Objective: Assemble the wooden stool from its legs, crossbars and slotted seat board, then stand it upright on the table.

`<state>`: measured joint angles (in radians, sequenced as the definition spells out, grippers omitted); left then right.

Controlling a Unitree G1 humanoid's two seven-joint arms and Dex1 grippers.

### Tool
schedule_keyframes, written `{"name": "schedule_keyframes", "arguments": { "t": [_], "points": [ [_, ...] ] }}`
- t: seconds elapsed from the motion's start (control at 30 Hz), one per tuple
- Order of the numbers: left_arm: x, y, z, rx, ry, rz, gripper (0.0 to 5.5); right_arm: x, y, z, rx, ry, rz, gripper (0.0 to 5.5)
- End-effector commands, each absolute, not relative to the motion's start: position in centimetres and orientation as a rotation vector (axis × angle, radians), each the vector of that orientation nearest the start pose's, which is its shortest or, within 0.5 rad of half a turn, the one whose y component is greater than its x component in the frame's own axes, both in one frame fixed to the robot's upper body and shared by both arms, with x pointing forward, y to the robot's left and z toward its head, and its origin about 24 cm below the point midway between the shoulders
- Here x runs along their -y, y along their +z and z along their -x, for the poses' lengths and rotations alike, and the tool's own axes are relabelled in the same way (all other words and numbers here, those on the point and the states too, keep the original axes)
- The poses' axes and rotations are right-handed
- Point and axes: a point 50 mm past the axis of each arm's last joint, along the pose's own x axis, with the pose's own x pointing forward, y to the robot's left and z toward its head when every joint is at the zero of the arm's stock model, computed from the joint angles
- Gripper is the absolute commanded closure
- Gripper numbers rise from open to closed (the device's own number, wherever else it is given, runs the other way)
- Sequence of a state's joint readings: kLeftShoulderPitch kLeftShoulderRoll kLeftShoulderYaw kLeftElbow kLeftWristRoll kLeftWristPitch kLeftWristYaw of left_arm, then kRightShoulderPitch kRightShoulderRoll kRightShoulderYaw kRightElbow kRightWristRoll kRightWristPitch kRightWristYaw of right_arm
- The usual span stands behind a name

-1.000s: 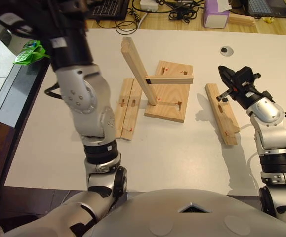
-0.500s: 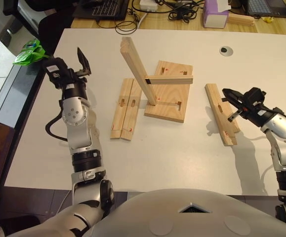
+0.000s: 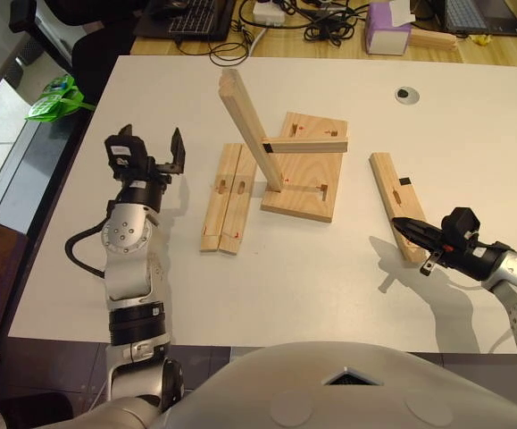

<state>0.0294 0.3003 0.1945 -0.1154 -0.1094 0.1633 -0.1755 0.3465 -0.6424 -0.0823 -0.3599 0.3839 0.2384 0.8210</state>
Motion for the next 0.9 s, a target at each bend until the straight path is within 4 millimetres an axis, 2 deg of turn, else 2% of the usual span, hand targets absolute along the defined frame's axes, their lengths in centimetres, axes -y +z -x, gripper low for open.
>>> {"name": "schedule_keyframes", "arguments": {
  "t": [0.03, 0.1, 0.2, 0.27, 0.37, 0.5, 0.63, 0.73, 0.9],
  "points": [
    [-24.1, 7.2, -23.6, -0.152, -0.097, -0.255, 1.41, 22.0, 6.5, -16.8, -0.328, 0.819, 0.179, 5.50],
    [-23.9, 8.0, -23.4, -0.161, -0.158, -0.276, 1.41, 22.3, 6.4, -16.7, -0.335, 0.810, 0.192, 5.50],
    [-23.6, 9.0, -23.1, -0.160, -0.226, -0.277, 1.41, 23.9, 6.4, -16.7, -0.351, 0.758, 0.240, 5.50],
    [-23.5, 8.8, -22.8, -0.178, -0.258, -0.276, 1.41, 24.9, 6.1, -16.6, -0.358, 0.713, 0.254, 5.50],
    [-24.3, 7.9, -22.2, -0.221, -0.221, -0.275, 1.41, 26.6, 5.4, -16.2, -0.371, 0.640, 0.266, 5.50],
    [-24.8, 6.7, -21.4, -0.281, -0.211, -0.265, 1.41, 28.5, 5.4, -15.7, -0.382, 0.578, 0.273, 5.50],
    [-23.6, 6.1, -20.3, -0.357, -0.330, -0.212, 1.41, 28.4, 5.3, -15.9, -0.366, 0.561, 0.278, 5.50],
    [-23.1, 6.4, -20.2, -0.413, -0.364, -0.178, 1.41, 28.0, 5.0, -15.5, -0.360, 0.558, 0.274, 5.50],
    [-22.8, 6.3, -19.5, -0.524, -0.437, -0.286, 1.41, 27.6, 4.9, -15.2, -0.359, 0.562, 0.271, 5.50]
  ]
}}
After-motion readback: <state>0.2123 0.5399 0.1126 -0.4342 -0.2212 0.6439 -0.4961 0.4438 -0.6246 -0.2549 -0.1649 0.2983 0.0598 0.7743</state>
